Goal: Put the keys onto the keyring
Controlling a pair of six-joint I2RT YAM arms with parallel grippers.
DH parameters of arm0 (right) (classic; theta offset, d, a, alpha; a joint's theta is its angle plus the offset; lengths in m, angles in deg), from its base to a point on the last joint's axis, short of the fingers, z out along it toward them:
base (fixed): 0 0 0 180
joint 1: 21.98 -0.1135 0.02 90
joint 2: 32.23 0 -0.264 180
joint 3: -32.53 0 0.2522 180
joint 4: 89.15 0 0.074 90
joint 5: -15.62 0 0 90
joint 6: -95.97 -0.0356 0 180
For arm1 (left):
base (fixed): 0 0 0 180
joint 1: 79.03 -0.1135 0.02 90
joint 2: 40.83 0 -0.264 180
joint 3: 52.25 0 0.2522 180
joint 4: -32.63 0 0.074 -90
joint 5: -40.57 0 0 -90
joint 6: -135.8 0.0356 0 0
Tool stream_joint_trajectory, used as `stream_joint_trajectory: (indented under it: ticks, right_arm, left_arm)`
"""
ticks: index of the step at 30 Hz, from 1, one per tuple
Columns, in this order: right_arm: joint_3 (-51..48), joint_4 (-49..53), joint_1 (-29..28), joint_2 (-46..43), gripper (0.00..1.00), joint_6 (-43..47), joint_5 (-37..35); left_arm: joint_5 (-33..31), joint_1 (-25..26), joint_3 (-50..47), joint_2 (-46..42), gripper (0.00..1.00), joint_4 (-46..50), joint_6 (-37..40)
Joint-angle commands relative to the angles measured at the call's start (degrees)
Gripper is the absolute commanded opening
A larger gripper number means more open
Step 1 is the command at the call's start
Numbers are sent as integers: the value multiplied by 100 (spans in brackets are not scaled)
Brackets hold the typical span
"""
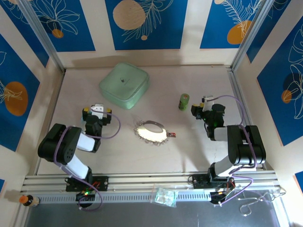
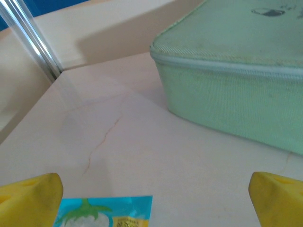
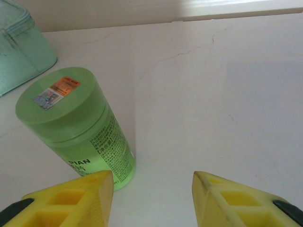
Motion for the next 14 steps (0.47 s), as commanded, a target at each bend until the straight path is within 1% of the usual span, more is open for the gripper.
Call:
stream_joint_trajectory:
  ticks: [1,7,9,10,12,14]
  right_arm:
    - [76,47,0,14,48,-56,-62]
    - [77,42,-5,14,48,-56,-63]
    - [72,40,-7,14,48,-56,-62]
    - [75,47,-5,14,49,-56,-62]
    - [78,44,-5,14,52,-56,-55]
    - [77,42,-5,14,55,-56,-53]
  left_arm:
    - [87,-74,79,-102,100,149,-146]
    - [96,-74,112,-100,100,208,-153]
    - [180,-143,283,-118,100,575,-208]
    - [363,-239,377,-158,100,838,-286]
    - [506,-306,431,-168,100,969,-314]
    - [516,-309,402,-190,100,950,-332]
